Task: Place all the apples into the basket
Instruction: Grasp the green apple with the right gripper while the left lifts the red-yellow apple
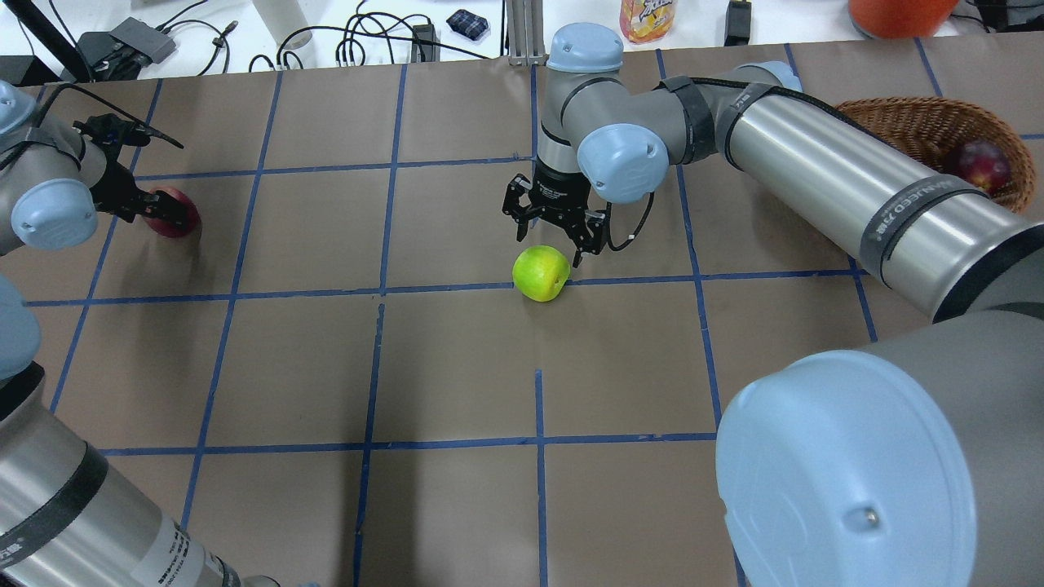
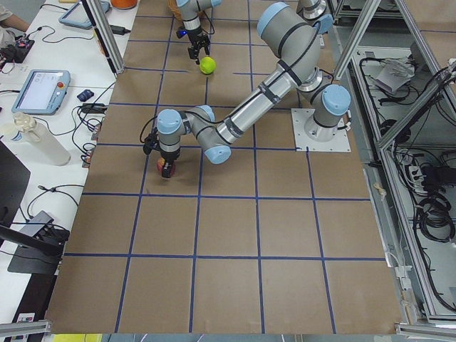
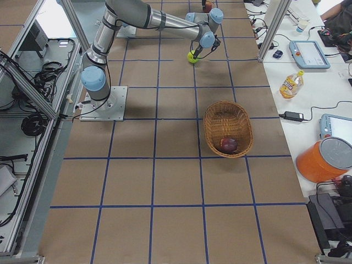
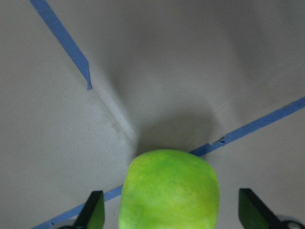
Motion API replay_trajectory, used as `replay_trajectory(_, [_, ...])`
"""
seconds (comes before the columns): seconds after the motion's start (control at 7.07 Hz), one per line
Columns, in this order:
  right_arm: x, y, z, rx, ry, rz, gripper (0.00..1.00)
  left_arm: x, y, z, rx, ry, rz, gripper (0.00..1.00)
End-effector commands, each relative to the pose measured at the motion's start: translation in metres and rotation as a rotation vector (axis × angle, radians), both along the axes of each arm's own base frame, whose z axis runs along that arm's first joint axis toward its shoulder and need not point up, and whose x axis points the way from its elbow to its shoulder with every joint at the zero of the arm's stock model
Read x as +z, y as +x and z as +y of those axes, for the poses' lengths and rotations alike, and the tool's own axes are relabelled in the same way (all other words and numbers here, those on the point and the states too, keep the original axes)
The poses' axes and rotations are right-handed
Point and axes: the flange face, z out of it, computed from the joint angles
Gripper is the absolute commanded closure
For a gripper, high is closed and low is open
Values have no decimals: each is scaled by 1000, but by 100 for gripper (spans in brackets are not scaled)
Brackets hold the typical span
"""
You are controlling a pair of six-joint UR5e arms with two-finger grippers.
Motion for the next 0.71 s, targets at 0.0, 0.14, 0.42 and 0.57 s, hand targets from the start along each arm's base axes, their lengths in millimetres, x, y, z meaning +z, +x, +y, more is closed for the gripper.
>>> replay_trajectory(0.0, [-7,2,1,-1,10,-5,0,0,-2,-5,-3,-24,34,0])
replay_trajectory(0.14, [-13,1,4,-3,23,-2,0,-3,-3,-7,-5,-30,49,0])
replay_trajectory(0.42, [-24,0,9,-2,44,1,0,-4,-3,-7,-7,-34,53,13])
replay_trajectory(0.57, [-23,2,10,-24,45,6,8,-2,-6,-9,-16,-49,38,46])
